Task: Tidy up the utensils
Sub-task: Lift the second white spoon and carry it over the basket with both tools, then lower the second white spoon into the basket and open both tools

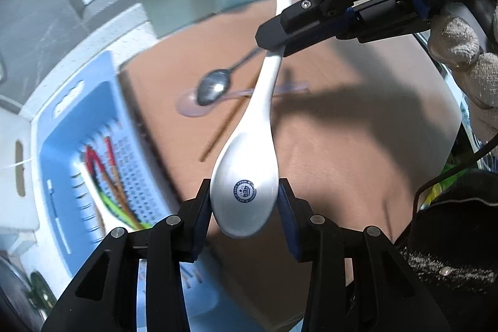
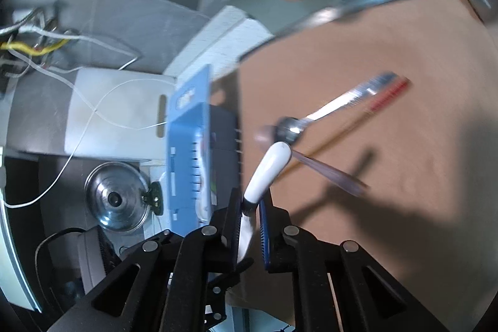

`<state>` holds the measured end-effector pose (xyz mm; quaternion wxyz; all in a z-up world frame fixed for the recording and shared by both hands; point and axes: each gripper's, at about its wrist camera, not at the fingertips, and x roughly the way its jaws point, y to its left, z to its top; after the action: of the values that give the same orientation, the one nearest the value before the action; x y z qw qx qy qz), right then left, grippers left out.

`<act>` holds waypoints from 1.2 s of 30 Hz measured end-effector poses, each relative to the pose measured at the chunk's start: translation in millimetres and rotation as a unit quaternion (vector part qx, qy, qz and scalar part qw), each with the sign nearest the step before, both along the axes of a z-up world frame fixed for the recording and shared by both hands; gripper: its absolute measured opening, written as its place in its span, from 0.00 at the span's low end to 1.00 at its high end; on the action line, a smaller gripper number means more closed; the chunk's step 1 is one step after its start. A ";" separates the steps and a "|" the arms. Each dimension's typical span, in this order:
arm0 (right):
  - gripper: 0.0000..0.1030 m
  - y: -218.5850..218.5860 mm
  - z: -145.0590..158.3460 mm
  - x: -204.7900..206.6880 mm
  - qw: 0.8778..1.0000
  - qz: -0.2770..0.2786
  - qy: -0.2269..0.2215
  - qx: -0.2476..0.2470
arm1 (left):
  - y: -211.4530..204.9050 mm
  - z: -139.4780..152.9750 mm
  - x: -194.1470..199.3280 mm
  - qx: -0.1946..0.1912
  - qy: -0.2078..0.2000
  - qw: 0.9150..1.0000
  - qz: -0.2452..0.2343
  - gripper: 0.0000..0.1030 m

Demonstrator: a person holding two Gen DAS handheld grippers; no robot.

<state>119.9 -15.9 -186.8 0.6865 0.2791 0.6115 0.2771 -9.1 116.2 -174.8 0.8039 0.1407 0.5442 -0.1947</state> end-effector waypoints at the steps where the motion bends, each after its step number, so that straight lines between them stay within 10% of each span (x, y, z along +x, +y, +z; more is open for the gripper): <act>1: 0.09 8.1 4.0 2.7 1.000 0.006 -0.003 0.002 | 6.1 2.4 -0.5 -0.001 -0.004 1.000 0.006 0.38; 18: 0.08 172.1 3.8 30.4 0.990 0.137 -0.014 -0.008 | 135.1 -19.2 15.4 -0.015 -0.017 0.987 0.158 0.38; 36: 0.08 255.2 -58.2 51.9 0.974 0.218 0.017 -0.060 | 159.6 -68.8 21.3 -0.019 0.029 0.970 0.239 0.37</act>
<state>171.7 239.3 -245.1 0.6144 0.1016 0.6848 0.3784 12.2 275.8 -243.5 0.8136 -0.0148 0.5811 -0.0114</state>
